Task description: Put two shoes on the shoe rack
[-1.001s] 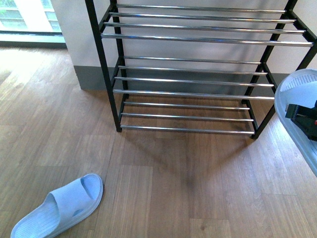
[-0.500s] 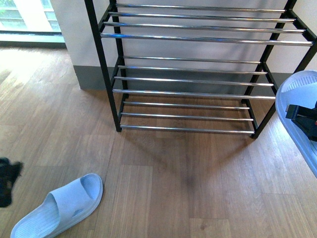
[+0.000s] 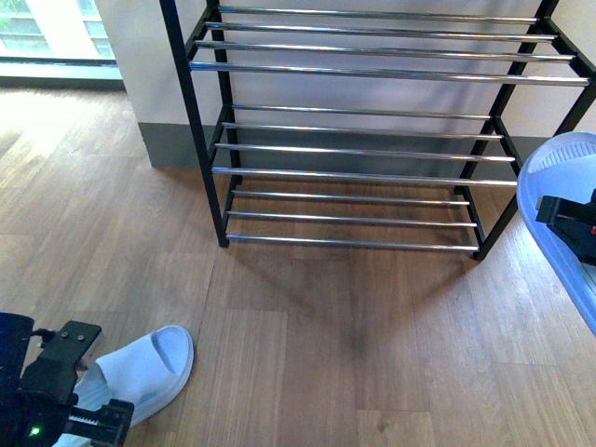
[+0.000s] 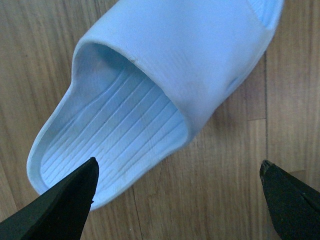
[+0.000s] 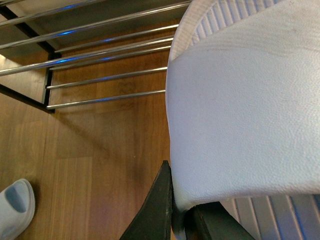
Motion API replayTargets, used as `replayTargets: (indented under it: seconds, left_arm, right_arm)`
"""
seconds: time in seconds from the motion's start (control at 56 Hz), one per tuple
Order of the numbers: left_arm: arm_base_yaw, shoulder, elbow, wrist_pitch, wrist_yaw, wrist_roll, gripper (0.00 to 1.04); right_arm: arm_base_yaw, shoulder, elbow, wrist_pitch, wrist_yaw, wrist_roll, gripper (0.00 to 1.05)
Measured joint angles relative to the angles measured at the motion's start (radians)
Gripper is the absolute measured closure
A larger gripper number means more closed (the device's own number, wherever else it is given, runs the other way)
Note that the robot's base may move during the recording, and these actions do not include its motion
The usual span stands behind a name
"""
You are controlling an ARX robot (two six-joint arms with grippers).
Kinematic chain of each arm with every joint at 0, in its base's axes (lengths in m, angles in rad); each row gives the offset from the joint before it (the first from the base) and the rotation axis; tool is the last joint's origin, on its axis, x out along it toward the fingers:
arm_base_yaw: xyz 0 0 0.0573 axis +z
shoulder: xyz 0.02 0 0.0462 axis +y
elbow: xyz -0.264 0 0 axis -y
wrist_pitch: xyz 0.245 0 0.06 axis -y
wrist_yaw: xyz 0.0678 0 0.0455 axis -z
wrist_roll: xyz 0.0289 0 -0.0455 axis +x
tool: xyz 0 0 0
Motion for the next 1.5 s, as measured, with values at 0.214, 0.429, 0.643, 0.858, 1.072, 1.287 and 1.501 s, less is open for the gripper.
replayTargets:
  seconds: [0.214, 0.429, 0.643, 0.858, 1.072, 1.287, 1.501]
  left_arm:
    - [-0.029, 0.121, 0.164, -0.078, 0.055, 0.019, 0.09]
    - [-0.082, 0.143, 0.257, -0.121, 0.139, 0.015, 0.09]
    - [-0.101, 0.168, 0.312, -0.179, 0.118, 0.03, 0.44]
    - [-0.105, 0.173, 0.284, -0.094, 0.089, -0.024, 0.86]
    - [-0.116, 0.124, 0.155, 0.128, 0.08, -0.166, 1.03]
    - [-0.11, -0.057, -0.045, 0.293, 0.001, -0.257, 1.03]
    - [-0.101, -0.454, -0.363, 0.287, -0.05, -0.354, 1.03]
  right_arm:
    - [0.0, 0.0, 0.0, 0.0, 0.0, 0.0, 1.03]
    - [0.0, 0.0, 0.0, 0.0, 0.0, 0.0, 1.03]
    - [0.0, 0.0, 0.0, 0.0, 0.0, 0.0, 1.03]
    - [0.0, 0.0, 0.0, 0.0, 0.0, 0.0, 1.03]
    - [0.0, 0.0, 0.0, 0.0, 0.0, 0.0, 1.03]
    - [0.0, 0.0, 0.0, 0.0, 0.0, 0.0, 1.03]
    - [0.0, 0.0, 0.0, 0.0, 0.0, 0.0, 1.03]
